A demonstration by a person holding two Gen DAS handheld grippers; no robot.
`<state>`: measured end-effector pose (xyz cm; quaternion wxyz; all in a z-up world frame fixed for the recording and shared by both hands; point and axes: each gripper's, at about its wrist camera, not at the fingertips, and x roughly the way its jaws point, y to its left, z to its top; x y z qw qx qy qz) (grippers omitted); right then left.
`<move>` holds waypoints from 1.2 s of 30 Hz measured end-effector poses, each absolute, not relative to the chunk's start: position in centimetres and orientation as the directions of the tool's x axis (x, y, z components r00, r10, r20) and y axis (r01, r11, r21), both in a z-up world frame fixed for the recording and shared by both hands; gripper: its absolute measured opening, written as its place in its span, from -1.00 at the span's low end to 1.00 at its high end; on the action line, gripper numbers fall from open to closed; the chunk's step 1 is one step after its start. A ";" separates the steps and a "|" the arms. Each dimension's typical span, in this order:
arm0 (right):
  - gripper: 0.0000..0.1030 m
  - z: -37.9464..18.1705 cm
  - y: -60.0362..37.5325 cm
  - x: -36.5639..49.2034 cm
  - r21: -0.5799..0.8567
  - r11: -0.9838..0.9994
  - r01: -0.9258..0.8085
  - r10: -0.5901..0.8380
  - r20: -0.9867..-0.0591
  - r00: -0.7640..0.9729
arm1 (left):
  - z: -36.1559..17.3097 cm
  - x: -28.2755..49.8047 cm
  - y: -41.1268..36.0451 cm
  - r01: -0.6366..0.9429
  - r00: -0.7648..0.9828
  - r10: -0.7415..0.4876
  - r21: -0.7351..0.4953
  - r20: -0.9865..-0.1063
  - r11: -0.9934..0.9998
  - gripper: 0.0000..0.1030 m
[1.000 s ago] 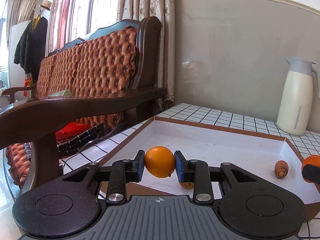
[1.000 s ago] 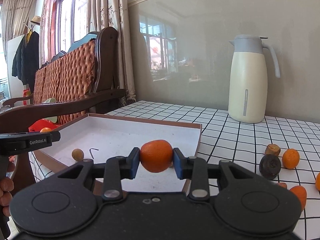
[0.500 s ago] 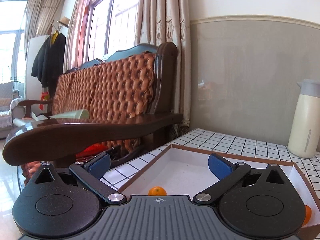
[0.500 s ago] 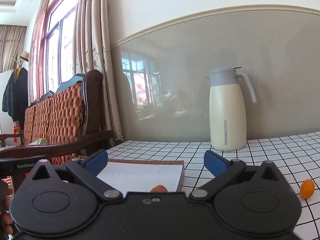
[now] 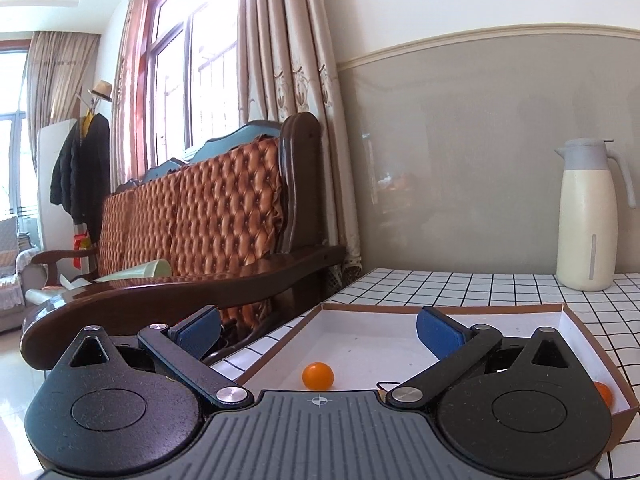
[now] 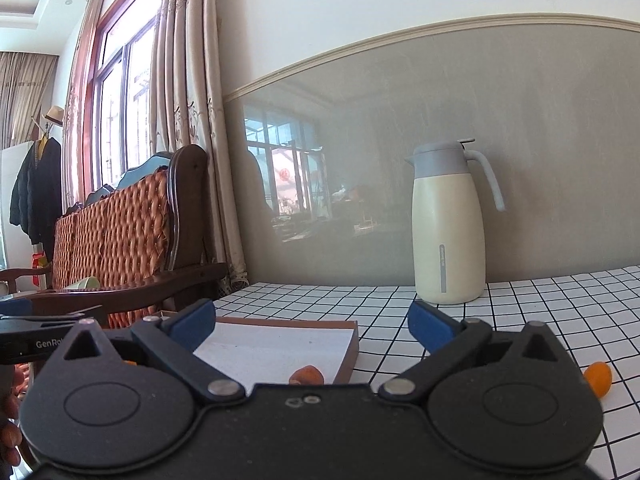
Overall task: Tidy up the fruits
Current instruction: 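Withdraw both open tools from the box toward the remaining fruit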
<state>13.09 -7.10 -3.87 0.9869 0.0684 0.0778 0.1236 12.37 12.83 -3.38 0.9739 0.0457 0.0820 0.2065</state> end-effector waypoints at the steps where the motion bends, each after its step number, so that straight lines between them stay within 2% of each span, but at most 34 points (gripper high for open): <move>1: 0.88 -3.8 -7.2 12.9 0.154 0.960 -0.235 0.256 -0.138 0.957 | -3.4 12.4 12.7 -0.390 0.903 0.404 0.120 -0.145 0.913 1.00; 14: 0.88 -3.9 -10.8 11.3 0.175 0.965 -0.194 0.224 -0.172 0.959 | -3.3 11.6 9.3 -0.293 0.936 0.302 0.079 -0.178 0.953 1.00; 20: 0.88 -4.1 -13.2 10.4 0.184 0.972 -0.145 0.181 -0.191 0.965 | -3.4 11.3 6.6 -0.228 0.957 0.238 0.075 -0.167 0.971 1.00; 24: 0.88 -4.2 -14.5 9.8 0.168 0.979 -0.112 0.146 -0.208 0.967 | -3.7 11.4 4.9 -0.178 0.962 0.186 0.055 -0.202 0.982 1.00; 36: 0.86 -4.8 -18.6 8.3 0.190 0.982 -0.012 0.062 -0.258 0.964 | -4.5 11.0 -1.2 -0.013 0.976 0.037 0.111 -0.213 0.994 1.00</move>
